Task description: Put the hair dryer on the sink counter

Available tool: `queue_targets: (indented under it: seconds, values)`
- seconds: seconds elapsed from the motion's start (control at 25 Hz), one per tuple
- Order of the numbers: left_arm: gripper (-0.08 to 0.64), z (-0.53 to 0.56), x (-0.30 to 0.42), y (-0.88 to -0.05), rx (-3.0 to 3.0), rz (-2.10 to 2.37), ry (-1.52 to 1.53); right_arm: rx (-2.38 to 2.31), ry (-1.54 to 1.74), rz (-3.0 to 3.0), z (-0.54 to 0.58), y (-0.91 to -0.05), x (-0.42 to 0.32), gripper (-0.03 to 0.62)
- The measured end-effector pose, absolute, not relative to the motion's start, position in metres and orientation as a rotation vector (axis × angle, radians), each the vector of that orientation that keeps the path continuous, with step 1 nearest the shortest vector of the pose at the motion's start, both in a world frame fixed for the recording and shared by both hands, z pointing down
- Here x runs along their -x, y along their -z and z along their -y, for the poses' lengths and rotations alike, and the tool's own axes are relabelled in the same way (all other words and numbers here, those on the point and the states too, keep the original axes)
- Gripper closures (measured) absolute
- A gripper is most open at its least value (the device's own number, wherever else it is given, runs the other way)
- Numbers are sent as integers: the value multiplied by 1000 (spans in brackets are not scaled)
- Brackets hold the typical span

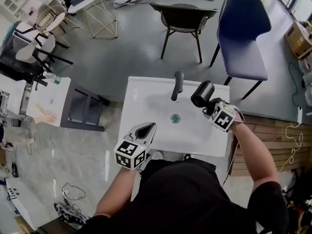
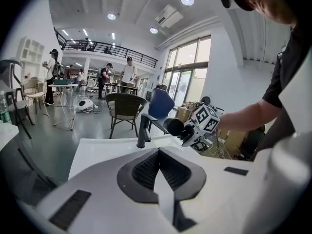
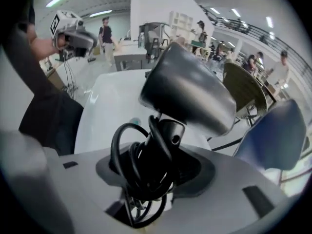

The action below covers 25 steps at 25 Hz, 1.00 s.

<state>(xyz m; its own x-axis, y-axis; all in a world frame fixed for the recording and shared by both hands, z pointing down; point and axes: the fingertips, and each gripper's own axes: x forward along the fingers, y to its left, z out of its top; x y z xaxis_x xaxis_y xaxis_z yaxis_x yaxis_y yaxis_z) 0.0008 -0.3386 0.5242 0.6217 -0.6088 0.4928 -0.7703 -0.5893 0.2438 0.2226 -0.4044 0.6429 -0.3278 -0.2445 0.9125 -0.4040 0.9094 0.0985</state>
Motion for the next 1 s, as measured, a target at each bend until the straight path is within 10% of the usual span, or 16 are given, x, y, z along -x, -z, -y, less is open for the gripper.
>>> queue_targets:
  seconds: [1.0]
  values:
    - [560, 300, 33, -533, -2213, 1324, -506, 97, 469, 1581, 482, -734, -214, 382]
